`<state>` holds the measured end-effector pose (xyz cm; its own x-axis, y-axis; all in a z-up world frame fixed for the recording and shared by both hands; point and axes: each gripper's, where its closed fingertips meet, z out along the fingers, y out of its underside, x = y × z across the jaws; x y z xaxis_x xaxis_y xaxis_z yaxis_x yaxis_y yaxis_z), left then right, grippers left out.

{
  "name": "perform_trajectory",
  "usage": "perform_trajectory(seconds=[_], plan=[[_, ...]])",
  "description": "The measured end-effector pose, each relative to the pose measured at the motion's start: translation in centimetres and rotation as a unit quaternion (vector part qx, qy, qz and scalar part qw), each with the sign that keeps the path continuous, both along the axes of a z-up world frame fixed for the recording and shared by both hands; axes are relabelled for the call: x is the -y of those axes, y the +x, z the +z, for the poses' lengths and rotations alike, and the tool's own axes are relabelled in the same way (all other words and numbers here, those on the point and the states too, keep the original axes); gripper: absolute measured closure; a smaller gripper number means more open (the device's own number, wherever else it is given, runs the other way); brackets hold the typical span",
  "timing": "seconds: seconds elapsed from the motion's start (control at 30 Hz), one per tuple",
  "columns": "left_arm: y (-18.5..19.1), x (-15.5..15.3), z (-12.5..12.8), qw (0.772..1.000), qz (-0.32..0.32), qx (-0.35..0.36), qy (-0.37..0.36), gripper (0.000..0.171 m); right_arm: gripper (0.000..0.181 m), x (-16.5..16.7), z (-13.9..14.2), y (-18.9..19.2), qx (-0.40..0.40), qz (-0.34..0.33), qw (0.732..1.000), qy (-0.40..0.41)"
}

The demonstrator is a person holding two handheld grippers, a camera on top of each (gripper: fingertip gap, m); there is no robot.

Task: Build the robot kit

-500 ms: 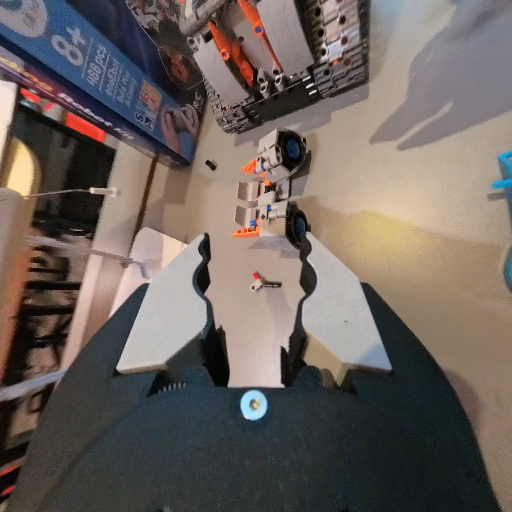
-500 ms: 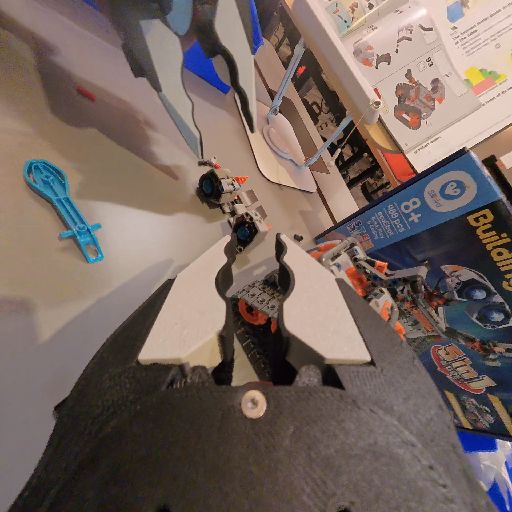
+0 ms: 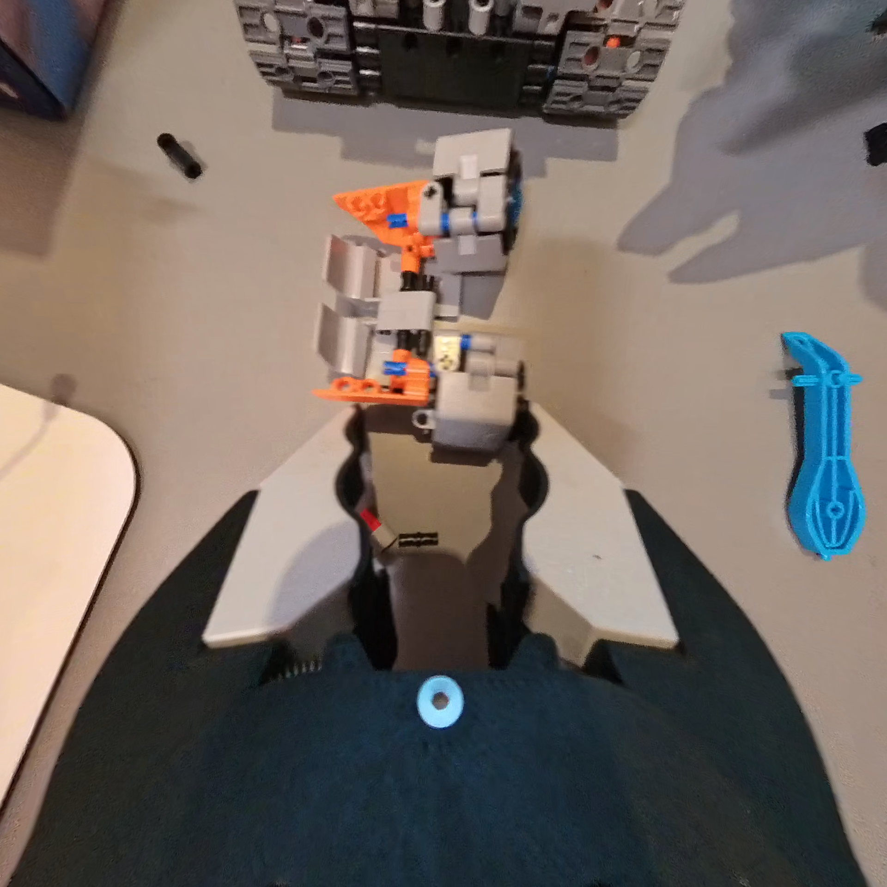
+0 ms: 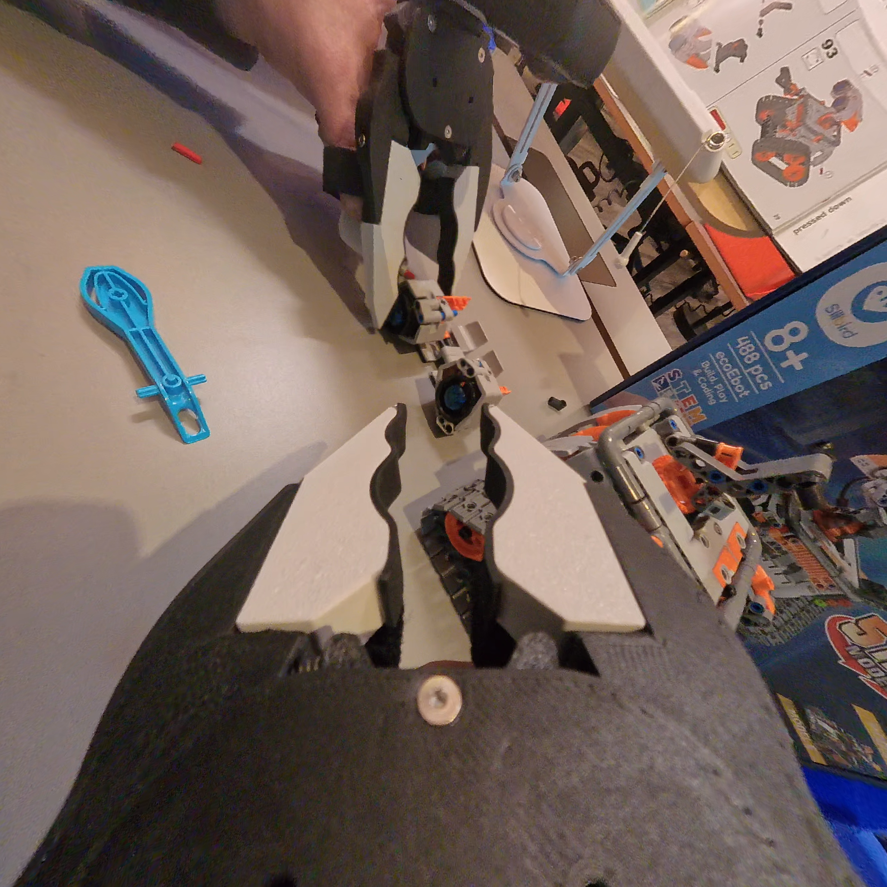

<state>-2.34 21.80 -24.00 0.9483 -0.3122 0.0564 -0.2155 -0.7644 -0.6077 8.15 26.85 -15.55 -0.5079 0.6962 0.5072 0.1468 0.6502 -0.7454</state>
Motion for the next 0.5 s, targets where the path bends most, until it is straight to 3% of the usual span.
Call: perform_trajectory(seconds=[0.07, 0.1, 0.5], plan=[[0.3, -0.2, 0.1, 1.000, -0.009, 0.008, 0.013, 0.127, 0.151, 0.0, -0.2, 0.0, 0.003, 0.001, 1.000, -0.003], [0.3, -0.3, 0.2, 1.000, -0.010, 0.005, 0.021, 0.129, 0.151, 0.0, -0.2, -0.1, 0.004, 0.000, 1.000, -0.004], [0.5, -0.2, 1.9, 0.995, -0.038, -0.046, 0.085, 0.130, 0.151, -0.5, 0.5, 0.0, -0.007, -0.004, 1.000, -0.021]])
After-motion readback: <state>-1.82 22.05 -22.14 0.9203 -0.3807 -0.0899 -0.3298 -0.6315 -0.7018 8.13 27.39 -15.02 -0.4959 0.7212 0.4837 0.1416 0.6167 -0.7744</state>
